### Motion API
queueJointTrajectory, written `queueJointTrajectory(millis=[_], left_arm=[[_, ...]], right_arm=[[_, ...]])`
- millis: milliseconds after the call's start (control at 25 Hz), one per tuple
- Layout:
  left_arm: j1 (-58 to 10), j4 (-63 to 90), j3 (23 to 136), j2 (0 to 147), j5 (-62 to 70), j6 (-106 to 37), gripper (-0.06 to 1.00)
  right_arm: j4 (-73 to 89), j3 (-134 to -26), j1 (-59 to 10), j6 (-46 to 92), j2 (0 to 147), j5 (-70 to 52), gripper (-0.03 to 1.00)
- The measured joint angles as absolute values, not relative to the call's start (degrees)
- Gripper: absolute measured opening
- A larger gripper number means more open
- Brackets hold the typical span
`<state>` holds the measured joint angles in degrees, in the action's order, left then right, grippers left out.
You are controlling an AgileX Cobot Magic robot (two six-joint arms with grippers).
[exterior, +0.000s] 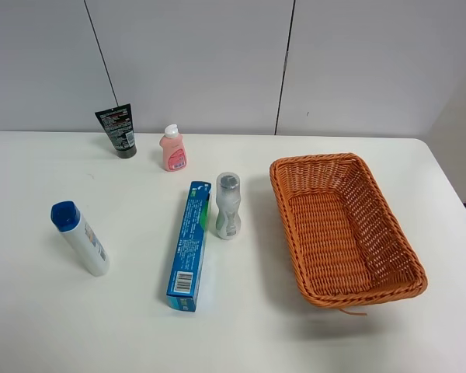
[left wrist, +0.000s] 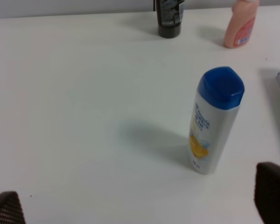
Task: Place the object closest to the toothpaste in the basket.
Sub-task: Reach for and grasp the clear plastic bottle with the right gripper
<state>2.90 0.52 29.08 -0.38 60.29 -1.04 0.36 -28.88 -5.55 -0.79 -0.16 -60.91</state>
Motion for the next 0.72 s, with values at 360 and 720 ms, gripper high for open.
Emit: queueJointTrajectory(millis=[360, 720], left_arm=[[2.90, 0.52, 29.08, -0.38, 60.29, -1.04, 0.99], [2.90, 0.52, 29.08, -0.38, 60.29, -1.10, 0.99]], right_arm=[[0.36, -28.88, -5.55, -0.79, -0.16, -60.91, 0.99], [0.52, -29.21, -5.61, -0.79, -0.16, -60.91, 0.99]])
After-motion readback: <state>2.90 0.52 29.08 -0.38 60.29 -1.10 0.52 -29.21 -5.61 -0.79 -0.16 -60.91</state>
